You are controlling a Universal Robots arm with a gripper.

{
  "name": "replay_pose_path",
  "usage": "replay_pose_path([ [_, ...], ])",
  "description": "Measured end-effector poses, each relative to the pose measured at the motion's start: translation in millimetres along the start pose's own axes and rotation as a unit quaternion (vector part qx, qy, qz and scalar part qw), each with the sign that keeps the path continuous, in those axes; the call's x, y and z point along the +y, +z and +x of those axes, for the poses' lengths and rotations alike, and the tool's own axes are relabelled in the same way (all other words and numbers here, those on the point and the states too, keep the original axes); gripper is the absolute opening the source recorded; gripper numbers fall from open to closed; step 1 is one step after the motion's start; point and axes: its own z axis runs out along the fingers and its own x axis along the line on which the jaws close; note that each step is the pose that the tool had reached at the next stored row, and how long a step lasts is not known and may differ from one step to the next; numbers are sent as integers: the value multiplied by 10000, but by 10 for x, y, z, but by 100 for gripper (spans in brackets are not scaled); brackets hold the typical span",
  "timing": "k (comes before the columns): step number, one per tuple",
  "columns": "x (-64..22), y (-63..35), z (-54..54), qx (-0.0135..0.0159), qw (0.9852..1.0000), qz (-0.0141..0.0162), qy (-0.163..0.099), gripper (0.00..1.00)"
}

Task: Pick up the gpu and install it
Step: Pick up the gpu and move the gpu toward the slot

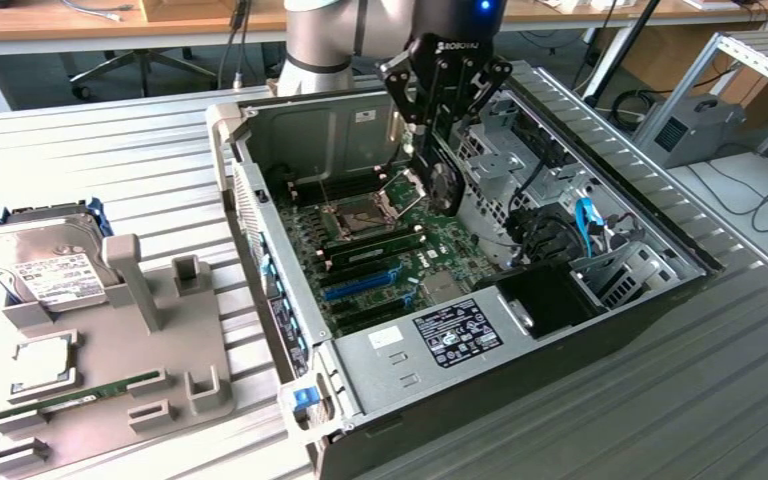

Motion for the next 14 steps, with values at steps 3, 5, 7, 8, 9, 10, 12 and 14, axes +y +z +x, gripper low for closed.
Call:
replay_pose_path([
  [3,6,9,-11,-1,10000,10,0,26],
  [5,10,13,-17,-1,10000,16,0,26],
  [7,13,19,-23,-2,10000,19,0,26],
  [8,14,21,-27,-2,10000,21,-1,26],
  [9,16,23,-30,-2,10000,23,-1,26],
  [10,16,25,-32,-2,10000,24,0,26],
  [12,19,33,-40,-2,10000,28,-1,26],
  [14,22,44,-47,-2,10000,33,-1,26],
])
